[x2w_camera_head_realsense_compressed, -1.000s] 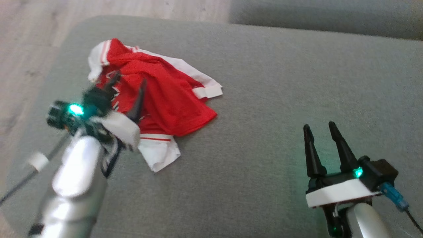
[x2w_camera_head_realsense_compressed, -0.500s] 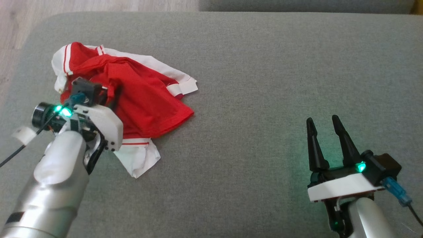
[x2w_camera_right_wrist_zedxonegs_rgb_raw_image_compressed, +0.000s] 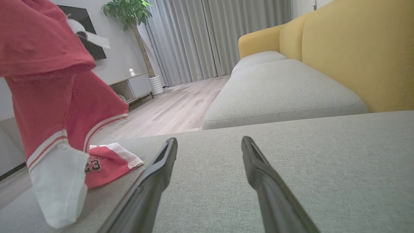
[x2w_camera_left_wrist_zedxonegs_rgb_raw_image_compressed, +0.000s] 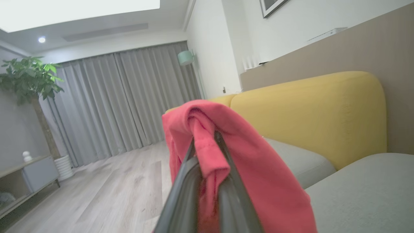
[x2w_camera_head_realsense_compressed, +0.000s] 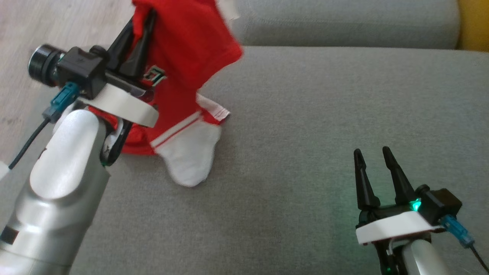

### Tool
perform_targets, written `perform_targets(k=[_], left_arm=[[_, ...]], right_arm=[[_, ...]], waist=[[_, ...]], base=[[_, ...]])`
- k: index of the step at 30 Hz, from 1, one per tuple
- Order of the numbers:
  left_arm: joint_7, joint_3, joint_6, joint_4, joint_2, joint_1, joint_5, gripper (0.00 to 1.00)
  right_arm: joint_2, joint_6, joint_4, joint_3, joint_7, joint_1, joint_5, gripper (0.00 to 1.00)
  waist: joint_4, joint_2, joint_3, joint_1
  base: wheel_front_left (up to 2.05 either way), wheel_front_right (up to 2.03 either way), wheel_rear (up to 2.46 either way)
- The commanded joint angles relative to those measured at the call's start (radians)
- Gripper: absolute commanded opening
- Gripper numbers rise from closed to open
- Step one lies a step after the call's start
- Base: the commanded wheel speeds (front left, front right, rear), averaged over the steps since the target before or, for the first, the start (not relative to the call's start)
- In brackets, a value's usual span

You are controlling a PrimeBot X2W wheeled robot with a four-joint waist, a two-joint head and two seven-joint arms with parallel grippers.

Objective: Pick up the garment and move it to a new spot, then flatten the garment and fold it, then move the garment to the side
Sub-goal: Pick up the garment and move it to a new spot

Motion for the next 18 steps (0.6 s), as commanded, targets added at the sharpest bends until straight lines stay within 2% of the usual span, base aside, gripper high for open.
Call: perform_targets(k=[1,6,10,18], left_arm=[[0.009,0.035,0.012,-0.063,0.044,-0.042,0.003,0.00],[0.070,0.007,0.014,-0.214,0.053,-0.012,0.002,0.00],[0.132,-0.019,0.019,-0.338,0.057,0.014,-0.004,0.00],[0.210,-0.051,0.024,-0.401,0.064,0.016,-0.008,0.00]], right_arm=[[-0.007,-0.001,-0.029,0.024,-0.011,-0.017,0.010,1.00],[-0.007,-0.001,-0.032,0.023,-0.011,-0.008,0.021,1.00],[-0.007,-0.001,-0.042,0.014,-0.011,-0.009,0.028,1.00],[-0.007,-0.001,-0.080,0.011,-0.011,-0.034,0.038,1.00]], waist=[[-0.011,0.0000,-0.019,0.0001],[-0.048,0.0000,-0.050,0.0001],[-0.116,0.0000,-0.060,0.0001],[-0.293,0.0000,-0.029,0.0001]], base=[[0.00,0.00,0.00],[0.00,0.00,0.00],[0.00,0.00,0.00],[0.00,0.00,0.00]])
